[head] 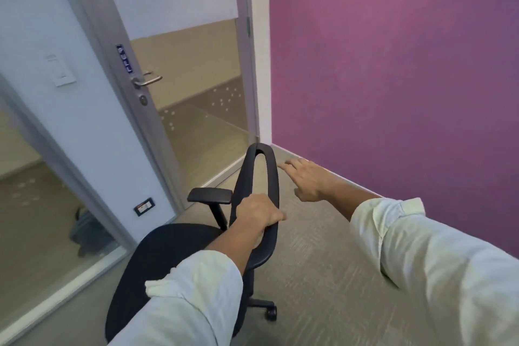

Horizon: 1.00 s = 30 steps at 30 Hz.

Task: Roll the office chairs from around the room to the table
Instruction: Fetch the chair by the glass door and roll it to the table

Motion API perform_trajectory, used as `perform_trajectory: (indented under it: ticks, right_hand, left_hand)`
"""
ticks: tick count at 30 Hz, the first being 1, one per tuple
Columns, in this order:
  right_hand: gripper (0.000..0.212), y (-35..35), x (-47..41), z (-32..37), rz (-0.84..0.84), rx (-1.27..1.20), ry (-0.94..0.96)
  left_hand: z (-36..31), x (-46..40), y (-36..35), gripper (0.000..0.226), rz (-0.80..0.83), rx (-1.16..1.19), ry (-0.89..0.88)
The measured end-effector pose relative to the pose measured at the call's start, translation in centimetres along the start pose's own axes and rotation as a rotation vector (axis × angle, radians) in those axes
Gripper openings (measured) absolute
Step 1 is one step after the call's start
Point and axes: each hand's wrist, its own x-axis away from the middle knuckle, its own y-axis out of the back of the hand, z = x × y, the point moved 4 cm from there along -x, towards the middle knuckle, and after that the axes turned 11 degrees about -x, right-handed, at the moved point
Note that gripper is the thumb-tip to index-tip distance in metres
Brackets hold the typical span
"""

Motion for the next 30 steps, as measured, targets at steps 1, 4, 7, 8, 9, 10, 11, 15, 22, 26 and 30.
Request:
perform_trajectory:
  ticks: [1, 4, 7, 8, 9, 10, 11, 15, 22, 26, 30]
  right_hand:
    - [0.086, -0.1, -0.7, 0.0, 0.027, 0.003, 0.038]
    - [0.085, -0.3, -2.7, 0.5, 0.068, 0.029, 0.157]
    - [0.079, -0.8, -4.8, 0.9, 0.115, 0.065, 0.204]
    - [0.073, -1.0, -5.5, 1.0, 0.130, 0.084, 0.216]
    - [0.065, -1.1, -6.3, 1.1, 0.141, 0.110, 0.244]
    - [0.056, -1.1, -7.1, 1.4, 0.153, 0.140, 0.283]
    - [0.047, -1.1, -7.9, 1.8, 0.167, 0.180, 0.326]
    - [0.035, -1.0, -10.4, 2.9, 0.227, 0.347, 0.448]
    - [0.034, -1.0, -14.6, 4.1, 0.297, 0.490, 0.456]
    - [0.032, -1.6, -16.9, 5.4, 0.263, 0.473, 0.469]
    - [0.036, -2.3, -19.9, 8.3, 0.247, 0.404, 0.538]
  left_hand:
    - [0.0, 0.2, -0.6, 0.048, 0.020, 0.016, 0.031]
    - [0.2, 0.9, -1.2, 0.045, 0.055, 0.028, 0.089]
    - [0.8, 1.4, -1.2, 0.036, 0.116, 0.025, 0.099]
    - [1.1, 1.5, -1.2, 0.032, 0.138, 0.029, 0.096]
    - [1.4, 1.6, -1.1, 0.030, 0.153, 0.033, 0.088]
    - [1.8, 1.6, -1.1, 0.029, 0.166, 0.040, 0.074]
    - [2.2, 1.6, -1.1, 0.030, 0.182, 0.058, 0.060]
    - [3.6, 0.8, -1.6, 0.039, 0.191, 0.195, 0.003]
    - [6.0, -1.6, -1.9, 0.042, -0.137, 0.138, -0.031]
    - [9.0, -2.3, -1.5, 0.038, -0.211, 0.191, -0.009]
    - [13.0, -2.4, -0.9, 0.036, -0.213, 0.267, 0.128]
